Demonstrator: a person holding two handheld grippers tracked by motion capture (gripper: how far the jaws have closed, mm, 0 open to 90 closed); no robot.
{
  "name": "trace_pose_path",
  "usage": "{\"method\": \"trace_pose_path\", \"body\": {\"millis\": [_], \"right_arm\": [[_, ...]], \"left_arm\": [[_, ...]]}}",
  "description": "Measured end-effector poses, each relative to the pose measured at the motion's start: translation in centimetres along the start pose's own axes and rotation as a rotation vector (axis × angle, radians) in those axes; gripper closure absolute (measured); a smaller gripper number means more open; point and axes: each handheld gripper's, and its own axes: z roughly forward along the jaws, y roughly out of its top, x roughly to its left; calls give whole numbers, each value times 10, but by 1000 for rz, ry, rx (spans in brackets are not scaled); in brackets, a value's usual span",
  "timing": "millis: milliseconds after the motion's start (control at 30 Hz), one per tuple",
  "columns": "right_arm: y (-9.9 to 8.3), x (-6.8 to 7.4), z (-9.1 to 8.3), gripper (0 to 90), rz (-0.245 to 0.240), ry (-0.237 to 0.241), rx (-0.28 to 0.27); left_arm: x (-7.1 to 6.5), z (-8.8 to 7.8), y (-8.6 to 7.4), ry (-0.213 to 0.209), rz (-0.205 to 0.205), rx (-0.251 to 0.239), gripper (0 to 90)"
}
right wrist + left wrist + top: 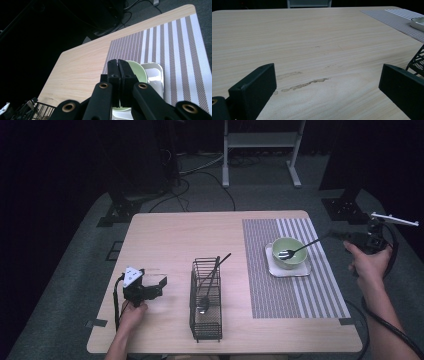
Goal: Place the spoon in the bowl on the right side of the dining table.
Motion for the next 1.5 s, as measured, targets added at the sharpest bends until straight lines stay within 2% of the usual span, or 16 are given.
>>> {"method": "trace_pose_path", "body": {"millis": [700, 1033, 1500], "right_arm": [[8, -8, 1, 884, 24, -40, -23], [4, -21, 5, 884, 46, -60, -32], [-3, -29, 13, 883, 67, -68, -21]], "left_arm": [[0, 0, 0, 0, -2, 0, 3], [0, 0, 0, 0, -1, 0, 4], [0, 0, 0, 2, -3, -1, 3]]}}
